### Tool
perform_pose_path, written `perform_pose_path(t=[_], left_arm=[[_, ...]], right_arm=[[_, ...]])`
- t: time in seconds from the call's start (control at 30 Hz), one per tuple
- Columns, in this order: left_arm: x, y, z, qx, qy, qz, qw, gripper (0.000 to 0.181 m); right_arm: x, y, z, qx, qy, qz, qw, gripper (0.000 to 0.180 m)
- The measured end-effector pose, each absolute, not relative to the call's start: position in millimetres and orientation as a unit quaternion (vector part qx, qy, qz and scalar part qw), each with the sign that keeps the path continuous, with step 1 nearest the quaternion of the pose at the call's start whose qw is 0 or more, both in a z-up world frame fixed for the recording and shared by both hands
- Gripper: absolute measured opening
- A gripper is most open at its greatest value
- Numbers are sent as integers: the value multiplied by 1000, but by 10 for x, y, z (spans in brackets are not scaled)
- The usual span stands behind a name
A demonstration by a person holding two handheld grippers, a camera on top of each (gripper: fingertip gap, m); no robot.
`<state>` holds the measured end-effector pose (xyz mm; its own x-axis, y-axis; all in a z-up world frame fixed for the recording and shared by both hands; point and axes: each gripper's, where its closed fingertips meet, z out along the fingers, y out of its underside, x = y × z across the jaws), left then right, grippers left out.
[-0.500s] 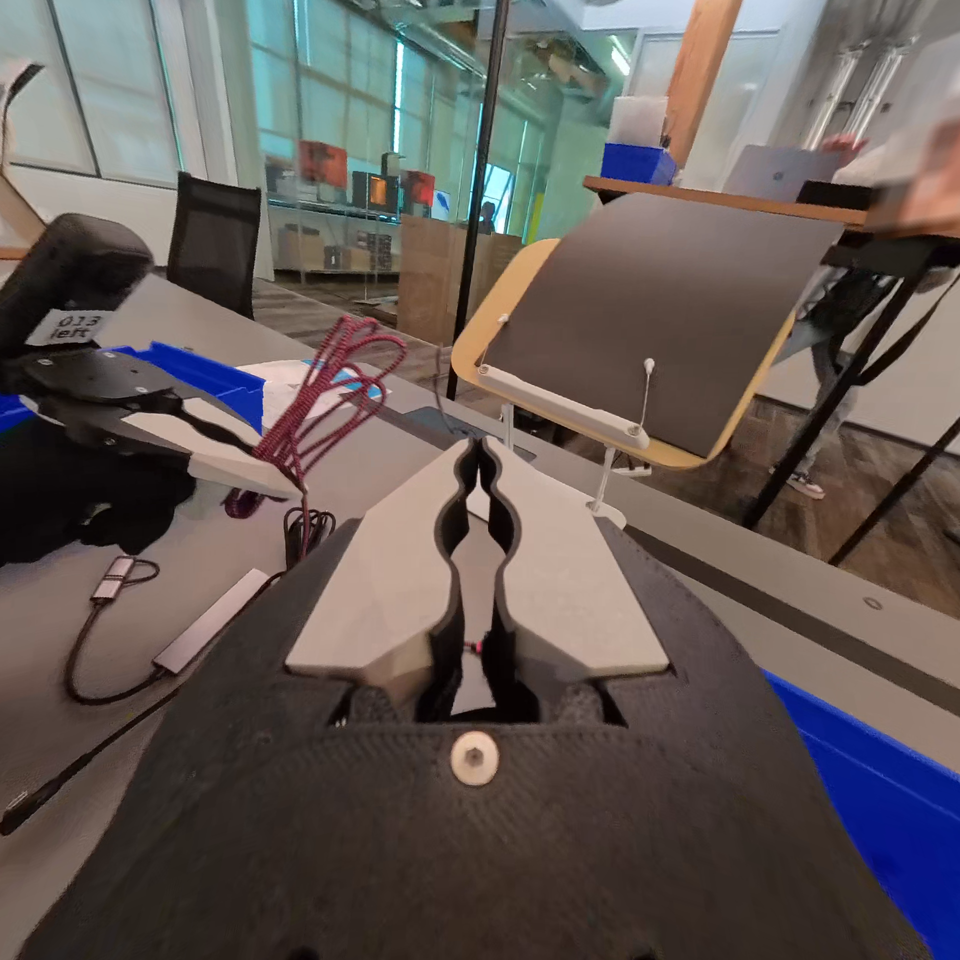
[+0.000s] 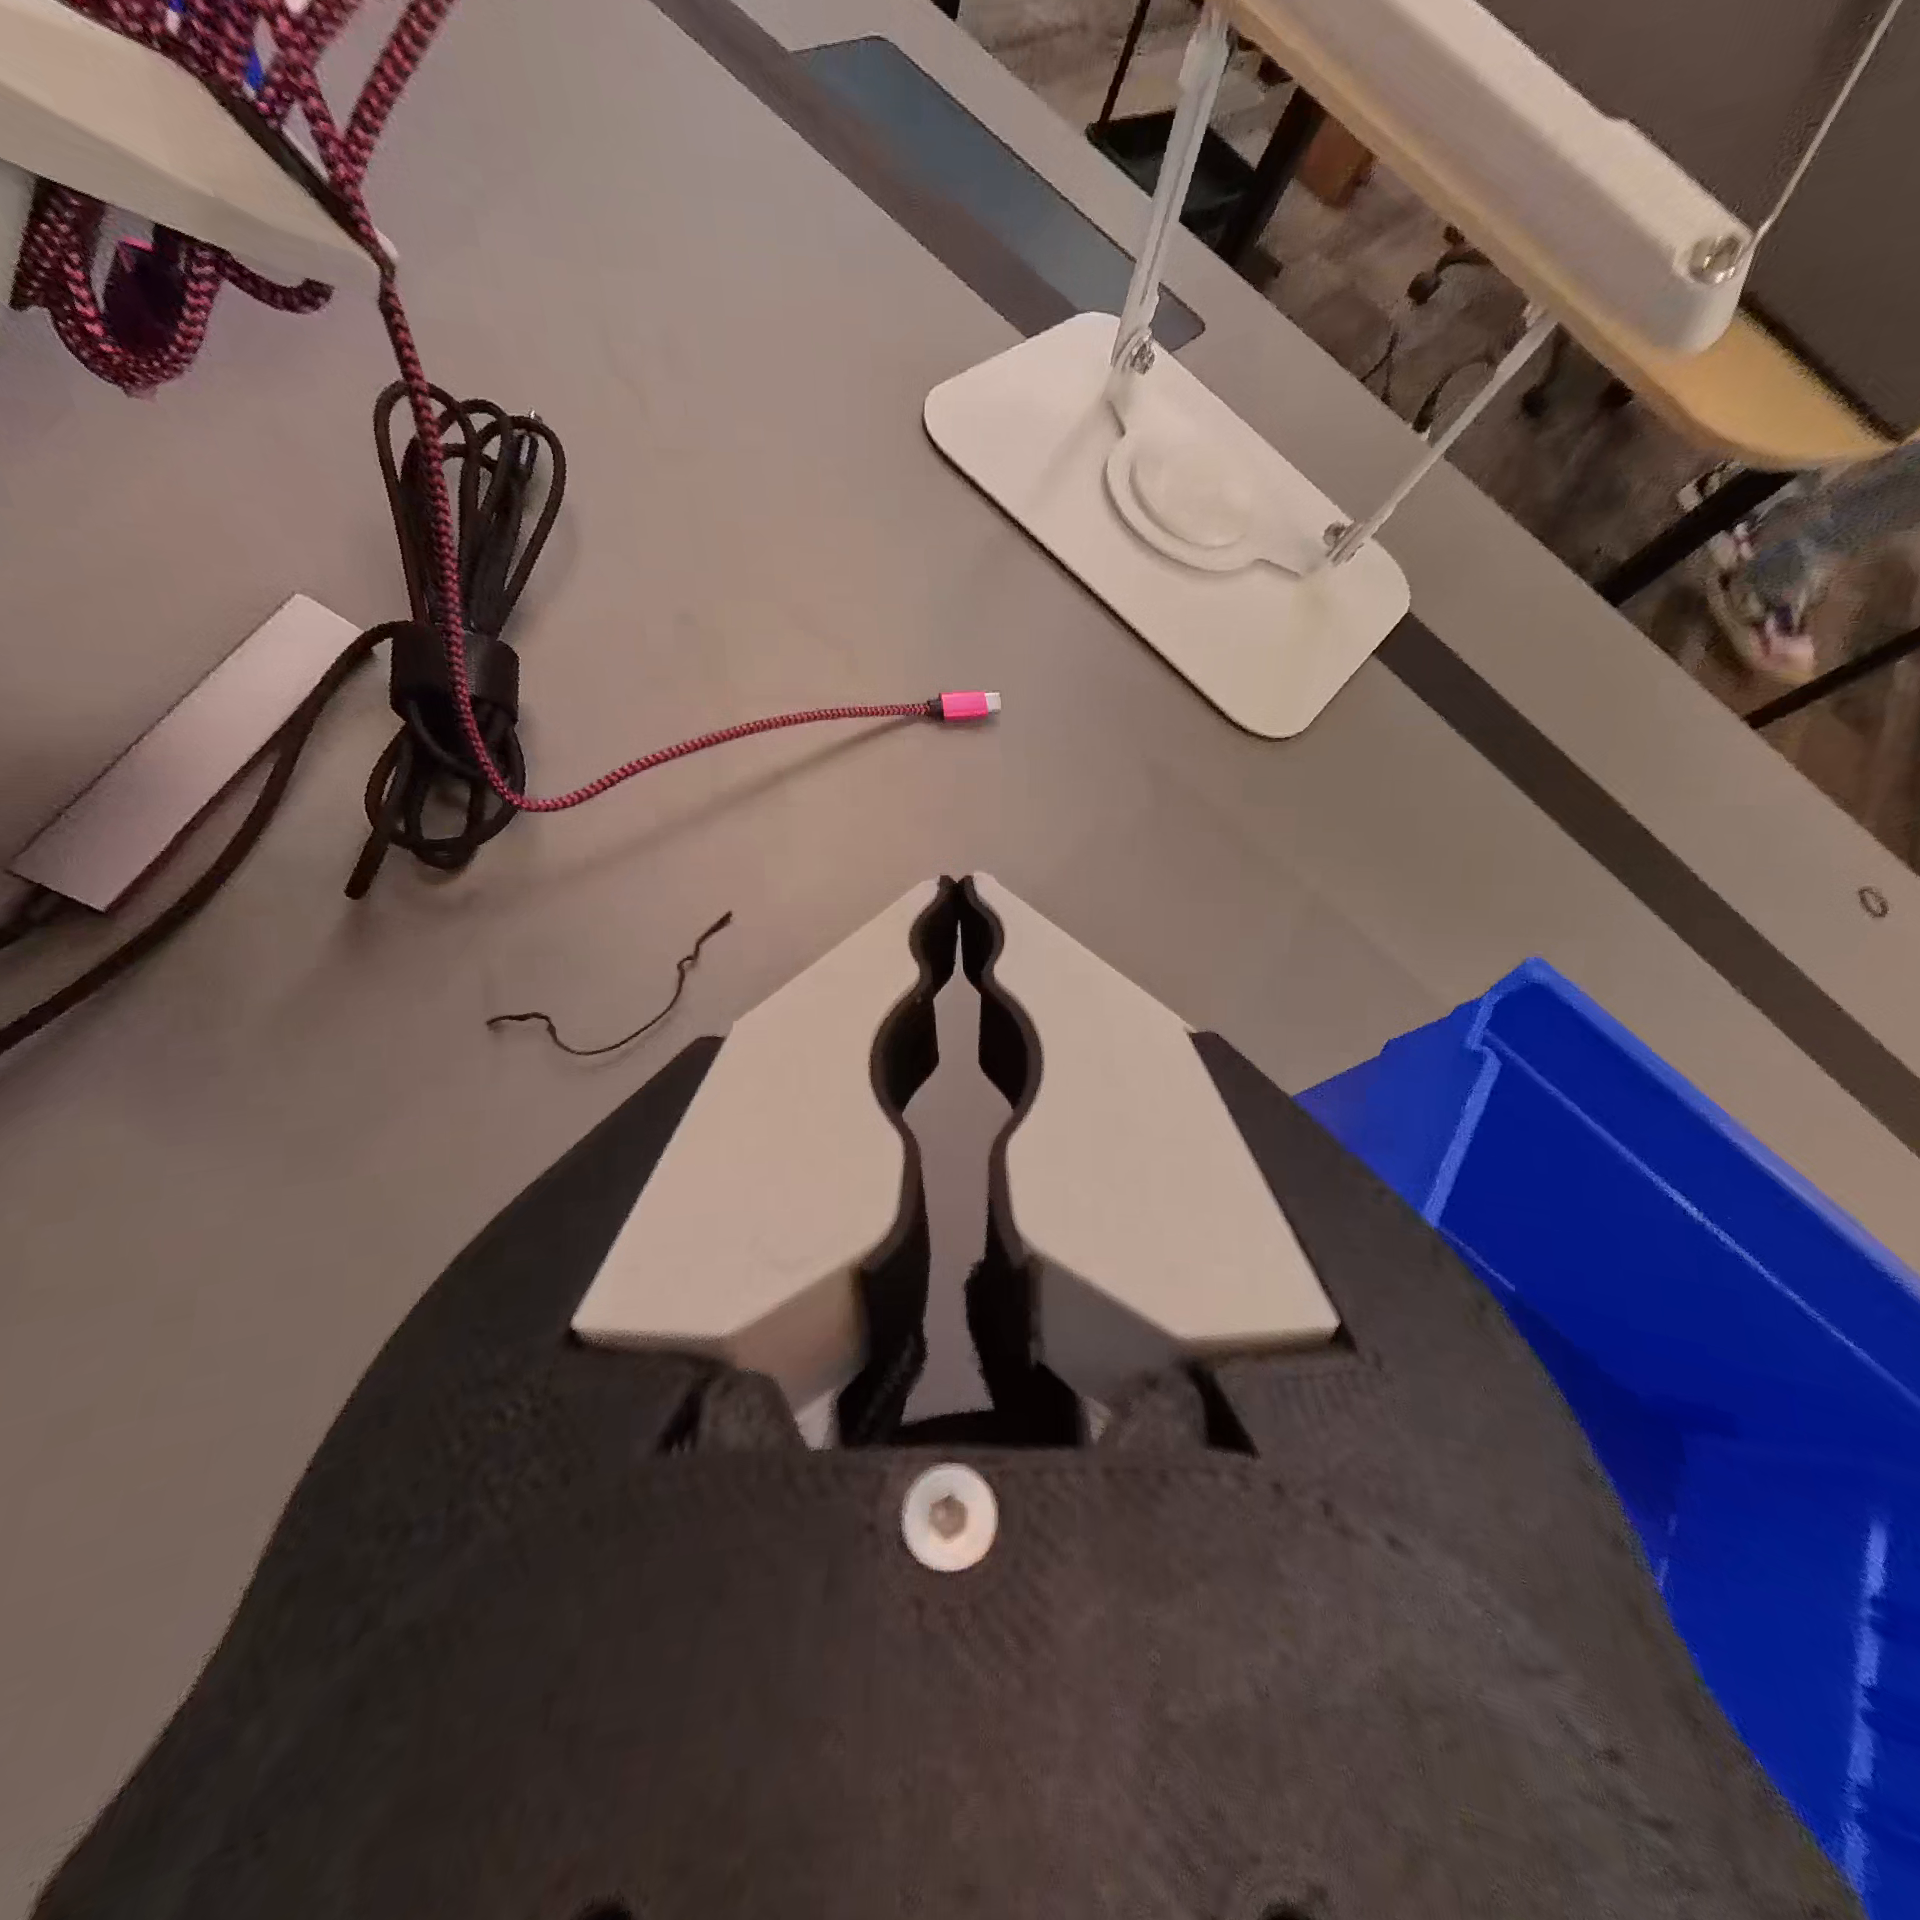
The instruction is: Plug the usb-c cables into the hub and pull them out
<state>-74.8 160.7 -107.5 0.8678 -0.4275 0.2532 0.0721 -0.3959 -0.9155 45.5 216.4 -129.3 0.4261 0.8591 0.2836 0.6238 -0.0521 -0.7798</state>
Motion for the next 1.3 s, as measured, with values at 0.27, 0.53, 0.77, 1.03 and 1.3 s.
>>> perform_pose_path(t=[0.27,0.53,0.77,1.03,1.3], left_arm=[[-610,1609,-1175,-801,131,-244,530,3],[-313,1488,-1203,-778,202,-275,528,3],[-227,1471,-1280,-776,226,-284,516,7],[-244,1250,-859,-706,243,-419,517,32],[-15,1103,-956,-701,274,-472,459,20]], right_arm=[[-139,1578,-849,-623,-541,330,458,26],[-587,1522,-828,-607,-486,512,365,48],[-628,1436,-793,-560,-477,601,312,6],[-475,1321,-669,-510,-506,647,257,4],[-455,1084,-586,-462,-553,661,209,4]])
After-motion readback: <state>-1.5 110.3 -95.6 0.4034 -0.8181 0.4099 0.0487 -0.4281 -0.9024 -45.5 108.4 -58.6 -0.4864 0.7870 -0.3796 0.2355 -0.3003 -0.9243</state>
